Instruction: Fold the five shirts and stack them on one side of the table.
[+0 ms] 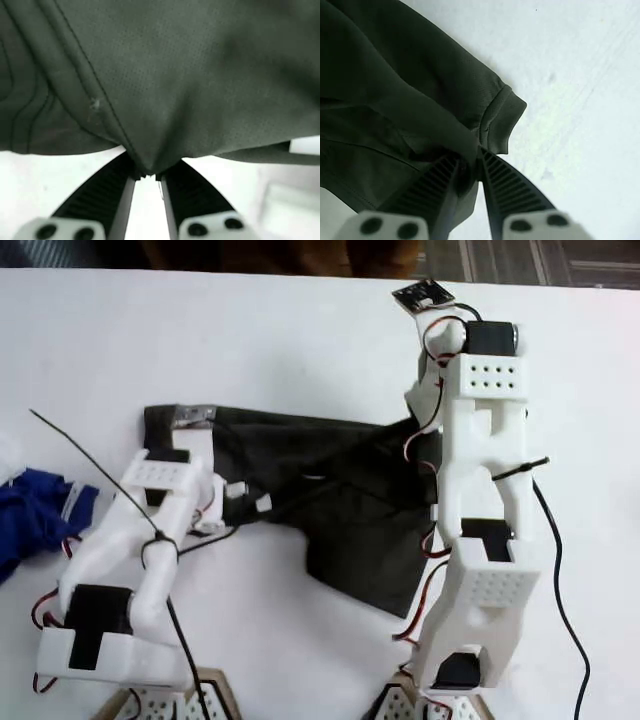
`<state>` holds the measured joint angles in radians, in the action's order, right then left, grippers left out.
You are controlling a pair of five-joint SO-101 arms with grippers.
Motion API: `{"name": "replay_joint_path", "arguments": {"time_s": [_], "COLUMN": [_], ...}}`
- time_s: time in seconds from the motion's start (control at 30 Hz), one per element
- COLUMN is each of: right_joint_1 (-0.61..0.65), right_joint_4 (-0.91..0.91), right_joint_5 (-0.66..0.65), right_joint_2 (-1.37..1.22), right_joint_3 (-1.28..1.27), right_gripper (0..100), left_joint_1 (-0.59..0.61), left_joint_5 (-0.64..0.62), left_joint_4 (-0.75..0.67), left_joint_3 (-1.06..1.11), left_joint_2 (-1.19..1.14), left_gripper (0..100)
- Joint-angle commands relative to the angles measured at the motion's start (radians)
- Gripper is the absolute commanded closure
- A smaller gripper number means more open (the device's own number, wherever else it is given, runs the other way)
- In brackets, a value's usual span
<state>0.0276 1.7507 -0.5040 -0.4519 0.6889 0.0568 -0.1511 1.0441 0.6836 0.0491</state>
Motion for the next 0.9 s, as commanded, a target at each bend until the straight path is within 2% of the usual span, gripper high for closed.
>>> {"name": "replay_joint_path", "arguments": {"time_s": [0.0, 0.17, 0.3, 0.53, 0.73, 0.87], "right_joint_1": [0.008, 0.008, 0.008, 0.008, 0.008, 0.008], "right_joint_4": [0.022, 0.022, 0.022, 0.022, 0.022, 0.022], "right_joint_5": [0.006, 0.006, 0.006, 0.006, 0.006, 0.006], "right_joint_2": [0.071, 0.071, 0.073, 0.117, 0.294, 0.423], "right_joint_3": [0.003, 0.005, 0.006, 0.011, 0.011, 0.005], "right_gripper": [98.1, 98.1, 98.1, 98.1, 98.1, 98.1], "left_joint_1": [-0.008, -0.008, -0.006, 0.017, 0.167, 0.192], "left_joint_5": [-0.005, -0.002, 0.087, 0.104, 0.098, 0.101], "left_joint_4": [0.040, 0.230, 0.318, 0.311, 0.316, 0.354], "left_joint_3": [-0.031, -0.200, -0.318, -0.360, -0.601, -0.731], "left_joint_2": [0.028, 0.140, 0.236, 0.273, 0.267, 0.267], "left_gripper": [97, 97, 97, 97, 97, 97]}}
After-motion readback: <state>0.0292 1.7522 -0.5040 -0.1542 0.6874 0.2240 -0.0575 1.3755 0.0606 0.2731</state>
